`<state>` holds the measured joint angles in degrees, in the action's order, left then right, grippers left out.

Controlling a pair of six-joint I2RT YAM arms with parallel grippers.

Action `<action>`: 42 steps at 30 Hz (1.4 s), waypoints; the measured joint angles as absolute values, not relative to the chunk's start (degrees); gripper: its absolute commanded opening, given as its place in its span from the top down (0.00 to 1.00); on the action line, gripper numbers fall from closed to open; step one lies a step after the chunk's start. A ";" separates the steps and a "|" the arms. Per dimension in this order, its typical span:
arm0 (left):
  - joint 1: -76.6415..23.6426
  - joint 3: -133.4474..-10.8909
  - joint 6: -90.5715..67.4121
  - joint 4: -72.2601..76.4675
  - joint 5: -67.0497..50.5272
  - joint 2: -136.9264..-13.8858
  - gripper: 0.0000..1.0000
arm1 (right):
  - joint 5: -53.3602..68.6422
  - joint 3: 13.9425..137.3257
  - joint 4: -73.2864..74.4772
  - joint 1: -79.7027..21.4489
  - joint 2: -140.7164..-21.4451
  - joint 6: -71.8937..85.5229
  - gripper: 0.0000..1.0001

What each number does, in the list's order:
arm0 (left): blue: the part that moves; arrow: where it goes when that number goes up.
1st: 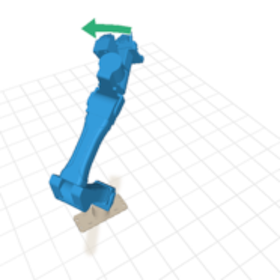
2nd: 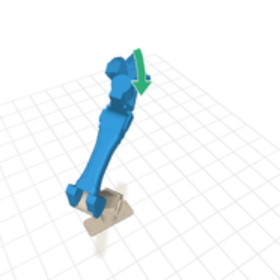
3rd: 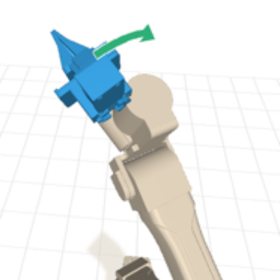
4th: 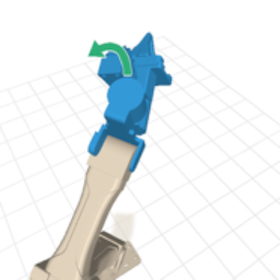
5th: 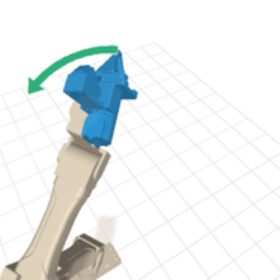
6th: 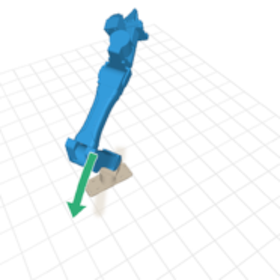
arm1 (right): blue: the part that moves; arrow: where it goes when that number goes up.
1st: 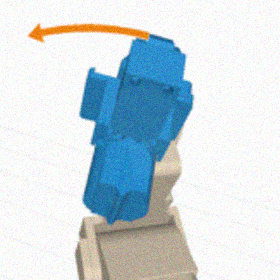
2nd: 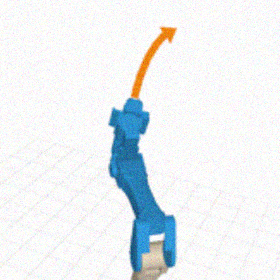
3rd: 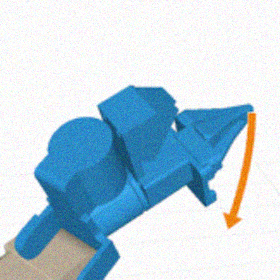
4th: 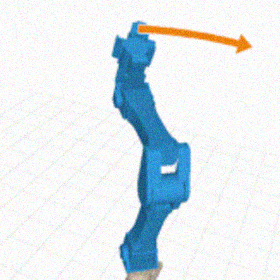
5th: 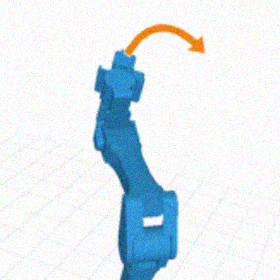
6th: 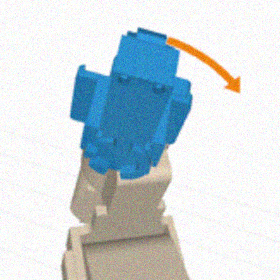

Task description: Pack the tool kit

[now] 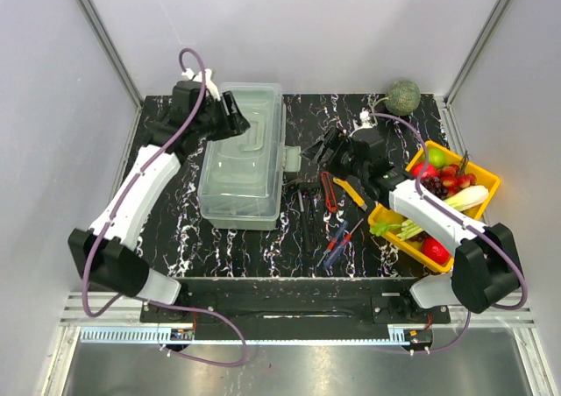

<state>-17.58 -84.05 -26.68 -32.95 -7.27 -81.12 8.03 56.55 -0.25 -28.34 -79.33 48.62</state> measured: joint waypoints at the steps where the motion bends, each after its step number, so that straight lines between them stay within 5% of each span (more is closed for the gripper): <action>1: -18.02 -85.30 -27.03 -32.86 -7.27 -82.83 0.47 | 8.01 55.81 0.01 -28.36 -79.15 48.58 0.13; 26: -23.05 -100.51 -33.91 -40.18 -5.80 -101.67 0.40 | 8.05 49.58 4.32 -28.40 -77.76 47.81 0.13; 42: -17.50 -89.69 -43.75 -24.43 -28.12 -98.94 0.40 | 8.93 54.81 6.50 -28.42 -77.14 47.05 0.13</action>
<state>-17.50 -89.69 -43.75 -24.43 -28.12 -98.94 8.93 54.81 6.50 -28.42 -77.14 47.05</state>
